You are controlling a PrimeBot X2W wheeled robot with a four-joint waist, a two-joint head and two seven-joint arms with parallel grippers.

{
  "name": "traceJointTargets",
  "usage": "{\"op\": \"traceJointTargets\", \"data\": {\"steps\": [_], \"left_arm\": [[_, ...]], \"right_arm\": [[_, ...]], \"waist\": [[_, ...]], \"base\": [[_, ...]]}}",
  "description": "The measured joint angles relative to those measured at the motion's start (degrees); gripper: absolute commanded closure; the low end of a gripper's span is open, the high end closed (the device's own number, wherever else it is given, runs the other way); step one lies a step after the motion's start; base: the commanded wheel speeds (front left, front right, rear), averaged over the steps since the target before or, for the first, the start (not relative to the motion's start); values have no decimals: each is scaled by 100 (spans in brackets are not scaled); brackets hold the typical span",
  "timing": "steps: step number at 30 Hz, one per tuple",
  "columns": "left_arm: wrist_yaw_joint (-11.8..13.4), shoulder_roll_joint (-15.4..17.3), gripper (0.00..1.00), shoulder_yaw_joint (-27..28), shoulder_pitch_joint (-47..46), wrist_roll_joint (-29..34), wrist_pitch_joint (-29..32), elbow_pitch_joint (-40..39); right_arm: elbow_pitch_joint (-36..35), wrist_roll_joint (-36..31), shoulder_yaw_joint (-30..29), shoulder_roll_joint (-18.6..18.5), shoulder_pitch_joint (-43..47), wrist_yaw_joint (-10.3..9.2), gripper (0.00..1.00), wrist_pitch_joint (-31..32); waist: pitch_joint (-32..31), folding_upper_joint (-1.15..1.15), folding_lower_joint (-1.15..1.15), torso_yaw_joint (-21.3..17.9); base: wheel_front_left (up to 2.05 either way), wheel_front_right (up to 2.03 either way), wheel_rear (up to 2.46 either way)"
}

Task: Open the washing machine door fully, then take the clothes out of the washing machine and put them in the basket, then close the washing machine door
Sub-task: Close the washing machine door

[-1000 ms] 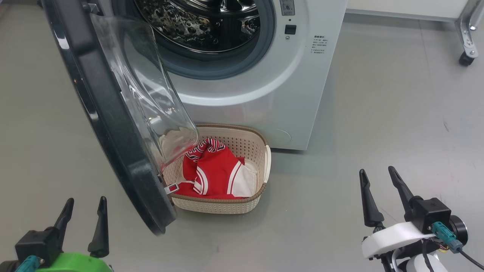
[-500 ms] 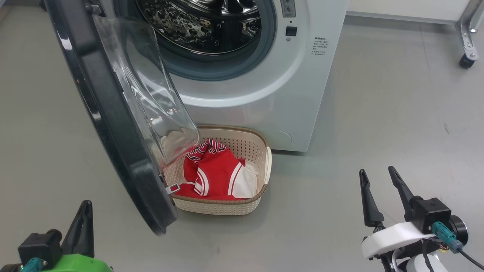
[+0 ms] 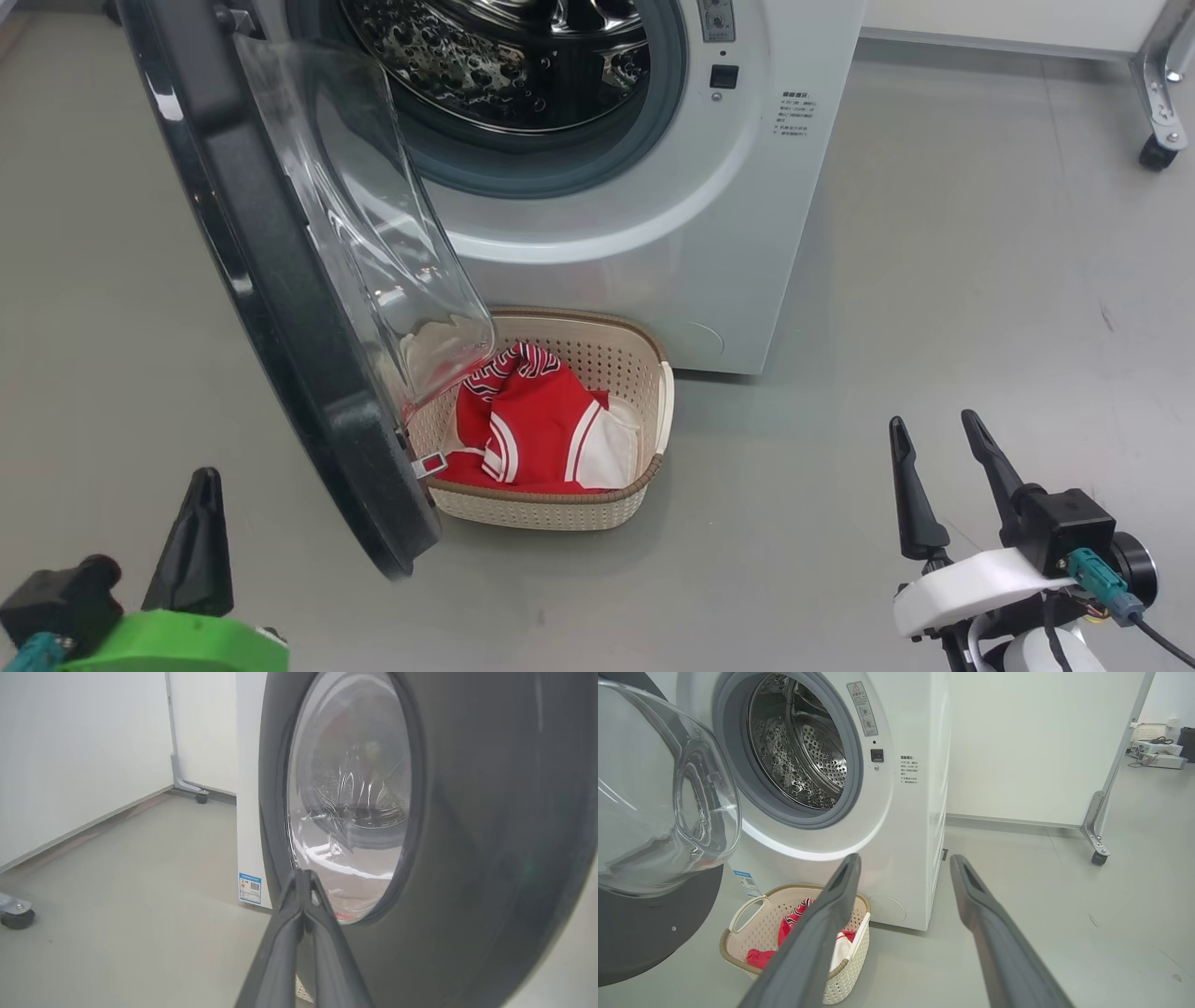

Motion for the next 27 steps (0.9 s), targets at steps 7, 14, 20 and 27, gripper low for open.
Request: {"op": "traceJointTargets", "data": {"steps": [7,14,20,27], "left_arm": [[-189,-214,100,296,-209,-1946,-43,-358],[-238,-276,100,573,-643,-4262,-29,-1077],[-238,-271,100,662,-859,-5606,170,-1277],[-238,-272,100,971,-972,-7439,637,-1025]], "right_arm": [[-31,0,-11,-2,11,-9,0,0],[-91,0,-29,-3,13,-13,0,1],[-144,0,-47,-8,12,-14,0,1],[-170,0,-49,-15,6,-15,0,1]], "waist": [[23,0,0,31],[86,0,0,65],[158,0,0,88],[264,0,0,108]], "base": [[0,0,0],[0,0,0],[0,0,0],[0,0,0]]}}
